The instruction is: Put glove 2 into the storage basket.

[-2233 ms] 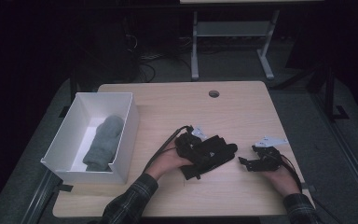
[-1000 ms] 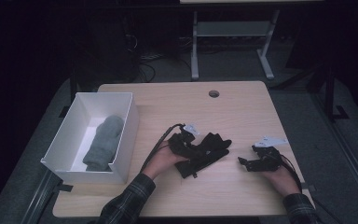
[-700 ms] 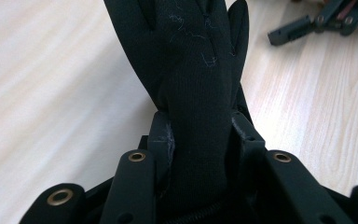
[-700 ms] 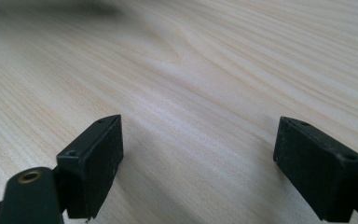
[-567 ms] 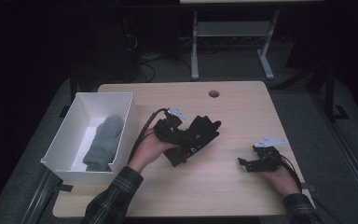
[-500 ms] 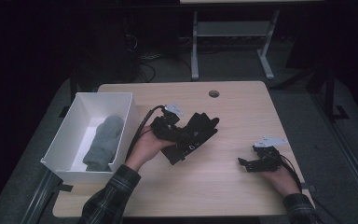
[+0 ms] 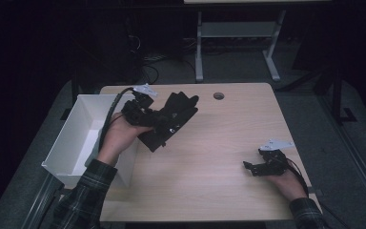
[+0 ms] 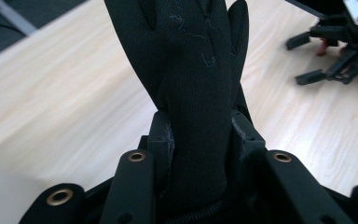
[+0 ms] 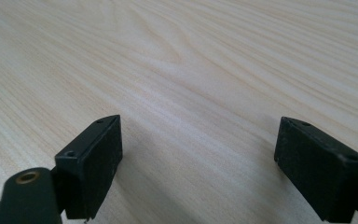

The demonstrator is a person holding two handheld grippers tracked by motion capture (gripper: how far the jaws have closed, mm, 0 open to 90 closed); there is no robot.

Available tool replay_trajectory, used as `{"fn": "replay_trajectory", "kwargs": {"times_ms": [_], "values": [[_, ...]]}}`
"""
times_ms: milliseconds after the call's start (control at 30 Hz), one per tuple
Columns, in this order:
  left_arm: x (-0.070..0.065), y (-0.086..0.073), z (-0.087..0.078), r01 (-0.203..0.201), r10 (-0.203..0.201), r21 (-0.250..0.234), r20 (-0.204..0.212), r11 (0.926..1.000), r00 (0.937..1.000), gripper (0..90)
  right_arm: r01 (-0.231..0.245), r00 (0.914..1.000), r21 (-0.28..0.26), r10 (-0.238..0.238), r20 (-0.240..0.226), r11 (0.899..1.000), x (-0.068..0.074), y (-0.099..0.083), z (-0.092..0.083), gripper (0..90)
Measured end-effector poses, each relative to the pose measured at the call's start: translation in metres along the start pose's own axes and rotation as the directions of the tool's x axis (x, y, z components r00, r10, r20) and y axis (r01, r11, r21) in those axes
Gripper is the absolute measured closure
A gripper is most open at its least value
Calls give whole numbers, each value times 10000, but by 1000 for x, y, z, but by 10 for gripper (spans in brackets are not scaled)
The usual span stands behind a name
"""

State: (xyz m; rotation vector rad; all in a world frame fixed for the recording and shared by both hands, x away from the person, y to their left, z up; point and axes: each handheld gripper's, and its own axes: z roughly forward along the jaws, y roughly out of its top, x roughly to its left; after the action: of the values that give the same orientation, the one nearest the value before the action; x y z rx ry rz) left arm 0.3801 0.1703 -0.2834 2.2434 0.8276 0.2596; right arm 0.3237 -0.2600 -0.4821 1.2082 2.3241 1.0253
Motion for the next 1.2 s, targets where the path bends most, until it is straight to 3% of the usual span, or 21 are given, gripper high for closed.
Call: {"fn": "replay_trajectory", "kwargs": {"times_ms": [167,300,433,600,667,867,1067,1200], "values": [[17,-10,-27,434,-447,-233,-553,9988,9975,663,7,10000,15,-7,0,10000,0,0,0,150],[33,-22,-48,887,-940,-577,-968,9944,9909,662,-33,10000,15,33,12,10000,0,0,0,150],[47,-36,-65,1326,-1415,-698,-1436,9887,9795,663,-36,10000,22,36,18,10000,0,0,0,150],[63,-57,-80,1970,-2091,-801,-1918,9771,9589,662,-23,10000,15,23,31,10000,0,0,0,150],[69,-67,-82,2154,-2256,-704,-2116,9740,9510,661,-63,10000,25,62,36,10000,1,0,0,150],[89,-101,-77,3084,-3141,-623,-2418,9492,9181,660,-71,10000,29,71,43,10000,1,0,0,150],[99,-127,-60,3622,-3559,-264,-2644,9317,8963,654,-55,10000,20,55,58,10000,1,0,0,150],[104,-137,-45,3876,-3693,130,-2756,9217,8875,646,-81,9999,28,81,64,10000,1,0,0,150]]}}
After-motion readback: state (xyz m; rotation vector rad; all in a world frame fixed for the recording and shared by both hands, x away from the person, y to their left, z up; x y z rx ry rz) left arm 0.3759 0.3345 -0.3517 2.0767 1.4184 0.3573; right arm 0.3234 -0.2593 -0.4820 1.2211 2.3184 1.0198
